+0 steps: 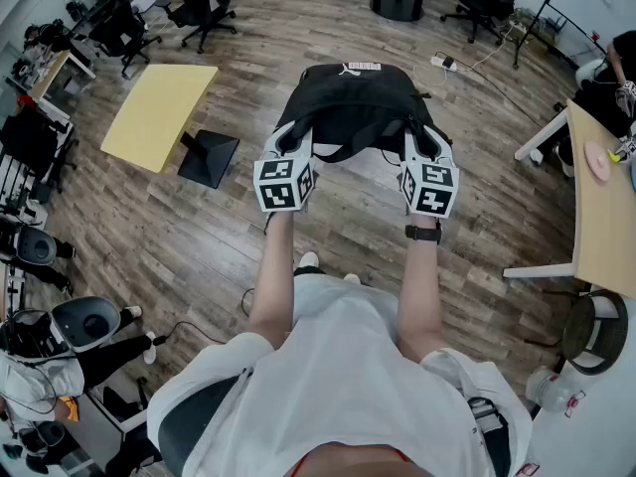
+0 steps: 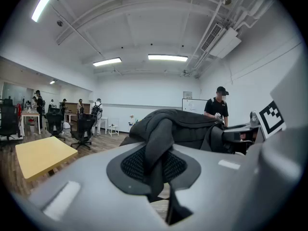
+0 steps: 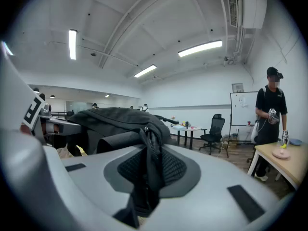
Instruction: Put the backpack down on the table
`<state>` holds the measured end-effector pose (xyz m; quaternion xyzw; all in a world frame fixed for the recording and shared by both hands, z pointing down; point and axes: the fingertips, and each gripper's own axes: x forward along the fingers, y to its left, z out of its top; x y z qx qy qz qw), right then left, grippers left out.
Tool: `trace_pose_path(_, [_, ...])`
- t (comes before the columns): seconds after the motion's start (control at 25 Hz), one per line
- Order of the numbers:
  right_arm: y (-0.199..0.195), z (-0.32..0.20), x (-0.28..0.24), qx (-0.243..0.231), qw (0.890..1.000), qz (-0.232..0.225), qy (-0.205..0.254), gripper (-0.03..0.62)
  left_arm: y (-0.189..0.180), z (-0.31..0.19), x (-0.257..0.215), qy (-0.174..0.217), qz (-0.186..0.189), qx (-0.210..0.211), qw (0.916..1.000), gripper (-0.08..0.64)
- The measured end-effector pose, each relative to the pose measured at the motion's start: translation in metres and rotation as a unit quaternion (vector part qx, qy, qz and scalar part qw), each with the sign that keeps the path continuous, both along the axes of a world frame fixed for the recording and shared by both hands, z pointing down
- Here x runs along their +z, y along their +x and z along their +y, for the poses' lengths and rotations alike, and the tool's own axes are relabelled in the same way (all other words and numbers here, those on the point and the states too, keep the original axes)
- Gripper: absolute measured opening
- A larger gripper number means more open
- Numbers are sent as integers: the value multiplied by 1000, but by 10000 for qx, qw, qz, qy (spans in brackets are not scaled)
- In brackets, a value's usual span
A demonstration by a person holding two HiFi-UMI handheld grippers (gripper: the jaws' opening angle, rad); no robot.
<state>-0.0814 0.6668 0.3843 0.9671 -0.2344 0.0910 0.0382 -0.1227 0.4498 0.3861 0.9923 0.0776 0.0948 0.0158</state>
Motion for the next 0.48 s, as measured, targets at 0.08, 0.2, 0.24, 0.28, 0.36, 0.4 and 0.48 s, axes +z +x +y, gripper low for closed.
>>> trace_pose_path(0.08, [2, 2, 0, -38, 10000, 5, -20, 80, 0, 2, 0, -12, 17, -23, 10000, 54])
trace_pose_path(0.2, [10, 7, 2, -105, 9999, 5, -65, 80, 3, 9, 4, -43, 25, -85, 10000, 54])
trace_pose_path(0.24, [15, 9, 3, -118, 9999, -5, -74, 80, 6, 11, 5, -46, 15, -96, 9999, 54])
trace_pose_path(0.28, [21, 11, 4, -121, 9999, -24, -76, 80, 11, 13, 7, -48, -2, -100, 9999, 54])
trace_pose_path(0.36, [30, 9, 7, -116, 9999, -72, -60, 80, 20, 11, 10, -48, -37, -109, 9999, 55])
trace_pose_path(0.4, [33, 6, 8, -119, 9999, -92, -41, 80, 24, 8, 10, -42, -43, -121, 9999, 55])
trace_pose_path(0.48, [41, -6, 9, -159, 9998, -124, 15, 80, 33, -4, 7, -32, -33, -152, 9999, 55])
